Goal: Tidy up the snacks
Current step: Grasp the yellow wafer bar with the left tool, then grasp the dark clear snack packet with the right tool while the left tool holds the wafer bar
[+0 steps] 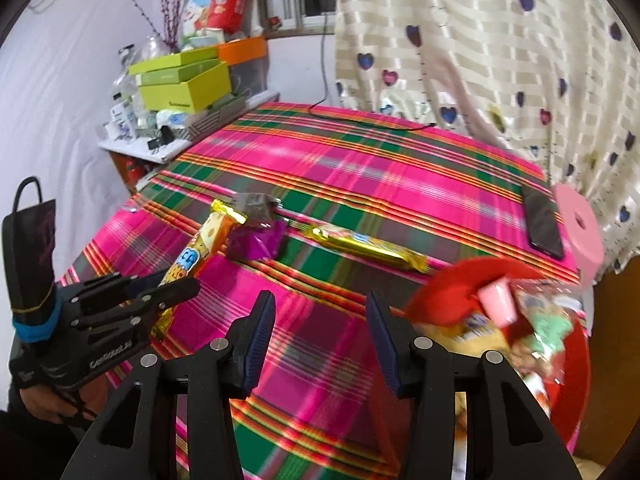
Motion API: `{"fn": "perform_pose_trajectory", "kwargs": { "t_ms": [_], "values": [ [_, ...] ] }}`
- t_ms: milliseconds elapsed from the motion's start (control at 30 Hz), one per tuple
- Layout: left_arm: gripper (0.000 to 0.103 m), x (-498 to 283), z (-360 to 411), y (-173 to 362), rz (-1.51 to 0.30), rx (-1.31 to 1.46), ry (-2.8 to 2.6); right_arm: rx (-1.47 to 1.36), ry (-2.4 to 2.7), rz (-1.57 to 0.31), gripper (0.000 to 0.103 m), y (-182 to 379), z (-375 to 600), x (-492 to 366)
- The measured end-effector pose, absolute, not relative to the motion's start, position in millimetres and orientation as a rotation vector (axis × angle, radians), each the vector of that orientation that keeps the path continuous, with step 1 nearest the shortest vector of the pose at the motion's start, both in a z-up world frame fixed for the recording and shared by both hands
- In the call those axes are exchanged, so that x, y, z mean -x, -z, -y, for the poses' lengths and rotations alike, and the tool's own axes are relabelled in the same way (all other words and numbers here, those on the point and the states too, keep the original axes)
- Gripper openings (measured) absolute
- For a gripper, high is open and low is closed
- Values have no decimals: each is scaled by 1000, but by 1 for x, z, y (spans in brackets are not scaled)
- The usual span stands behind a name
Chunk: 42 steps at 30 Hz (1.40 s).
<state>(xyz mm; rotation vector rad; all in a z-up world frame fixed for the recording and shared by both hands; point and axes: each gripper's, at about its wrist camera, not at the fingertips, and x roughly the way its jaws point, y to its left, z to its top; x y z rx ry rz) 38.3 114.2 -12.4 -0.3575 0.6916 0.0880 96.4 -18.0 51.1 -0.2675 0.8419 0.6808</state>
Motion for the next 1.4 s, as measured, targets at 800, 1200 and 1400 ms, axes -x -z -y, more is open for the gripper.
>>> {"fn": "perform_pose_trajectory", "kwargs": {
  "t_ms": [800, 1200, 1400],
  "values": [
    [23, 6, -197, 27, -646, 503, -197, 493, -751, -946, 64, 6, -159, -177],
    [23, 9, -203, 29, -644, 515, -203, 489, -717, -989, 44, 22, -160, -181],
    [23, 8, -196, 22, -640, 504, -201, 447, -765, -934, 43, -1, -143, -160]
  ]
}}
